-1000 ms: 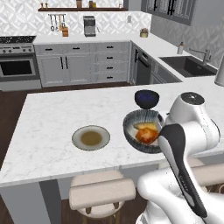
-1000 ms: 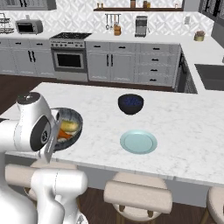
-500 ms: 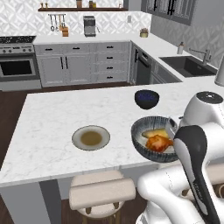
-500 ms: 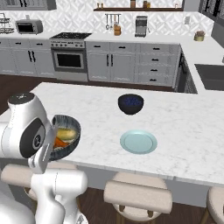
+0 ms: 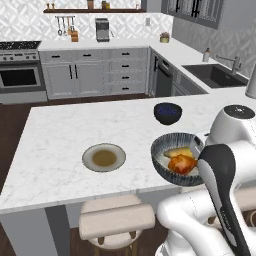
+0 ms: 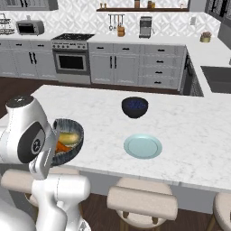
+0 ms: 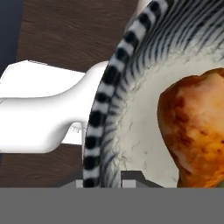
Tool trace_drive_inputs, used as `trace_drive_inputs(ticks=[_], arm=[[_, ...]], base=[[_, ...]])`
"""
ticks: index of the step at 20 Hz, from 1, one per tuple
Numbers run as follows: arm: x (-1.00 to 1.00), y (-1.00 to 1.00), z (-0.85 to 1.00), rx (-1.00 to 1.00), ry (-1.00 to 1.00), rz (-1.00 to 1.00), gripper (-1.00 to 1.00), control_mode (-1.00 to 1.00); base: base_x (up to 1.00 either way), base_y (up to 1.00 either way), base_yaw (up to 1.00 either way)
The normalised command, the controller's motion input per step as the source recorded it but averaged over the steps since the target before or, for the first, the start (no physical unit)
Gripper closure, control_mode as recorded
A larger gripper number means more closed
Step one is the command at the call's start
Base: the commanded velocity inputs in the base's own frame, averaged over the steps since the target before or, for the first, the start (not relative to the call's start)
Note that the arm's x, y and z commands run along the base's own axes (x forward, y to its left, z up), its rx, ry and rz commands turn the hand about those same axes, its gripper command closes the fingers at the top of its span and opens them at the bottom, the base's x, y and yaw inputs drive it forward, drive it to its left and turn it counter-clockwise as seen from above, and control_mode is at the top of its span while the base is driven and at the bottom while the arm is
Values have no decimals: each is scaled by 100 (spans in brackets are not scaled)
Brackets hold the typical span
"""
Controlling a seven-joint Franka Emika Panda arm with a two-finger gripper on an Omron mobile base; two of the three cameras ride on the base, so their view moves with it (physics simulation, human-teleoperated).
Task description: Pick the chicken drumstick and cucumber from their plates and place them in the bowl. Then put the bowl in the fridge.
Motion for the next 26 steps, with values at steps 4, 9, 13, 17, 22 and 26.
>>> trace_drive_inputs(ticks=[4,9,13,17,22,26], arm=[[0,0,0,0,0,0,100,-100],[-3,0,0,0,0,0,100,-100],[0,0,0,0,0,0,100,100],[0,0,0,0,0,0,100,100],[0,0,0,0,0,0,100,100],[0,0,0,0,0,0,100,100]], base=[[0,0,0],[0,0,0],[-84,0,1],[-89,53,3],[-19,100,11],[1,100,25]])
